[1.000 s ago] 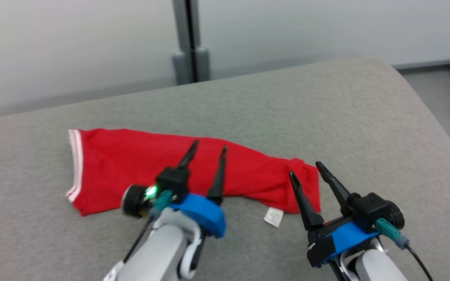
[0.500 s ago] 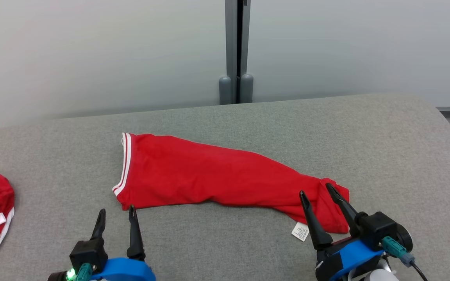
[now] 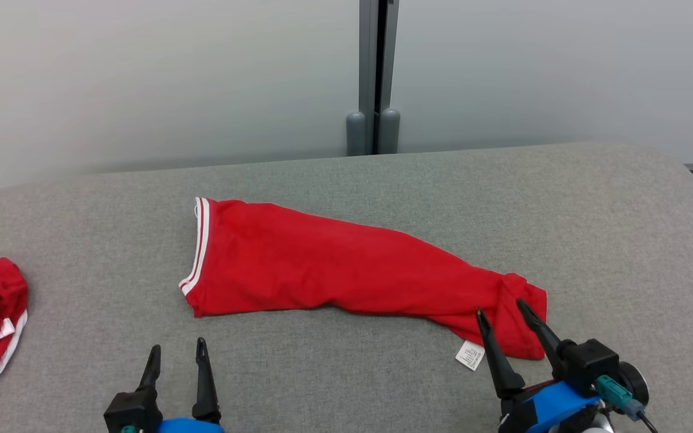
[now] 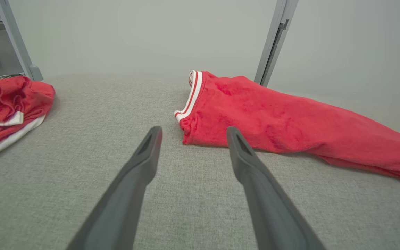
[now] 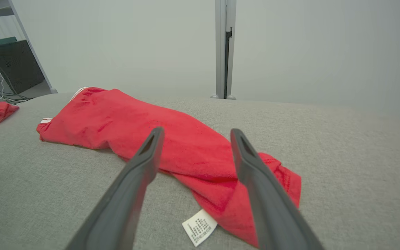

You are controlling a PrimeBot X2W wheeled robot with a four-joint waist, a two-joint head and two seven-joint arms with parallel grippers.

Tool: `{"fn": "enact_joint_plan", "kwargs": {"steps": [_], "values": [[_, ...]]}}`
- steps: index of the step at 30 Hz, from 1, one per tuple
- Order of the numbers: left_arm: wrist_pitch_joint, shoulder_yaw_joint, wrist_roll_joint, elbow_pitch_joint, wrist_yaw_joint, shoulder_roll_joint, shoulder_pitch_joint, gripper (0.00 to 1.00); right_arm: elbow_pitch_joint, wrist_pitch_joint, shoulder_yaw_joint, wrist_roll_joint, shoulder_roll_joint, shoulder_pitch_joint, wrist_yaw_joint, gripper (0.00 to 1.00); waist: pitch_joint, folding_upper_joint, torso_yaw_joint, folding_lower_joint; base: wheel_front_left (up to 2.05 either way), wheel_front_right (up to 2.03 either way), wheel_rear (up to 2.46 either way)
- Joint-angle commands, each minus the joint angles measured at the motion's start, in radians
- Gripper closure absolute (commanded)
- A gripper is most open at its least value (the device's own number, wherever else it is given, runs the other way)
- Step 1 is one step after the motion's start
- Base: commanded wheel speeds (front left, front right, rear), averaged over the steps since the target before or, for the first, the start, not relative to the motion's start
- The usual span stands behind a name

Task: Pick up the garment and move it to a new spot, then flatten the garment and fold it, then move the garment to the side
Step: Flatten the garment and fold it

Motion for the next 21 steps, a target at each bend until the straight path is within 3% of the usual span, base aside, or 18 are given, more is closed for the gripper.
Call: {"fn": "enact_joint_plan", "kwargs": {"steps": [1,15,21], "values": [[-0.003,-0.002,-0.005,0.002,-0.004,-0.002,-0.027,0.0,0.019,0.0,-0.012,-0.011,-0.002,0.0,0.0,0.0,0.008,0.0001,-0.004,0.0,0.0,0.0,0.0],[-0.003,-0.09,-0.044,0.023,0.02,-0.002,-0.086,0.0,0.206,0.0,-0.198,-0.075,-0.003,-0.05,0.0,0.0,0.09,0.0001,0.013,0.0,0.0,0.0,0.0],[-0.003,-0.094,-0.037,0.028,0.021,-0.002,-0.102,0.0,0.268,0.0,-0.195,-0.084,-0.01,-0.076,0.0,0.0,0.106,0.0001,0.041,0.0,0.0,0.0,0.0]]}}
